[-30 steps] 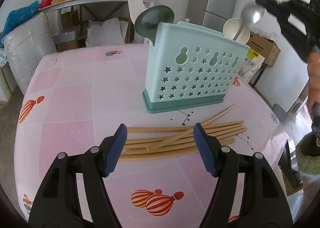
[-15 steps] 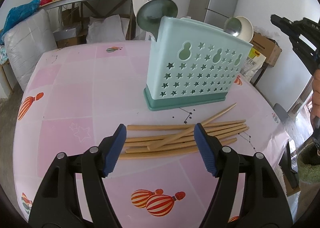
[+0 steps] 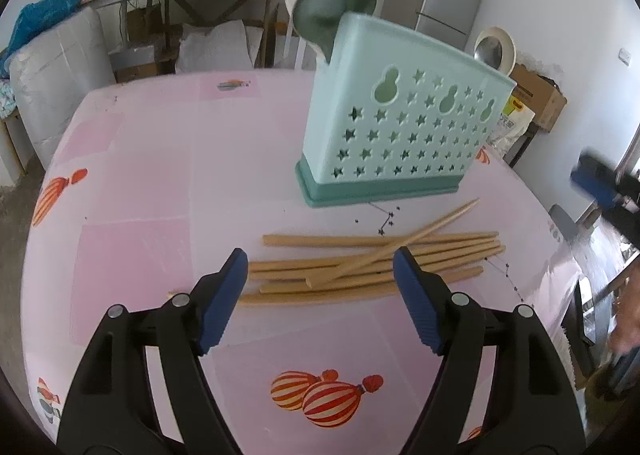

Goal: Organize utensils
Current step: 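Move both open grippers back above the wooden chopsticks, then grasp one wooden chopstick with the left gripper and lift it, then carry the chopstick upright toward the holder with the left gripper while the right grasps another chopstick, then insert the chopstick into the holder with the left gripper and open it while the right lifts its chopstick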

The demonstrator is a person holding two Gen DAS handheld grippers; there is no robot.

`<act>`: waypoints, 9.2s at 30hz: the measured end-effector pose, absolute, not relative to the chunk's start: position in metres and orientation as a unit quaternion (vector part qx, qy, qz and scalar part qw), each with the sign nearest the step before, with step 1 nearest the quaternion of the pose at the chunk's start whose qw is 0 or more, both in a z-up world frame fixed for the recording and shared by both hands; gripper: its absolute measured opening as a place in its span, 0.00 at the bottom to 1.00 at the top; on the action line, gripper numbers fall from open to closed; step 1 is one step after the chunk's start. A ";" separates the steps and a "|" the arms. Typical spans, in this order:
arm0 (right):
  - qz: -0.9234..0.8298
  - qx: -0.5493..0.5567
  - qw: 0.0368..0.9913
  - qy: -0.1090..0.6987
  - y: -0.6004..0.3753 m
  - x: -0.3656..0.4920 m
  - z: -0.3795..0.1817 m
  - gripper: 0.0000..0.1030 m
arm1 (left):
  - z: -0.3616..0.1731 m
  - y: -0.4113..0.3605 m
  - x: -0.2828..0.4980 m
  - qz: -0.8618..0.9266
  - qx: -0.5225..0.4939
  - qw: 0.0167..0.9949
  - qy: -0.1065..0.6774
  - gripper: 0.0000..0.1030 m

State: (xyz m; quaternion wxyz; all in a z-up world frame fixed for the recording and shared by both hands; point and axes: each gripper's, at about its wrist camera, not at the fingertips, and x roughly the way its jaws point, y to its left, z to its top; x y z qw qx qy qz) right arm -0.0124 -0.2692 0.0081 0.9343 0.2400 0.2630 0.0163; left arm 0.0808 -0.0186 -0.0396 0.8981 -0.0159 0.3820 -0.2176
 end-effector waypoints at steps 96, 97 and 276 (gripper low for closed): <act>-0.019 0.236 0.921 0.310 -0.271 -0.023 -0.054 0.85 | -0.024 -0.055 0.041 -0.306 0.092 0.892 0.321 0.92; -0.024 0.239 0.920 0.310 -0.274 -0.024 -0.054 0.83 | -0.021 -0.060 0.042 -0.313 0.093 0.891 0.316 0.91; 0.157 0.268 0.936 0.168 -0.252 -0.006 0.038 0.07 | 0.195 -0.077 0.133 -0.274 -0.102 0.954 0.066 0.04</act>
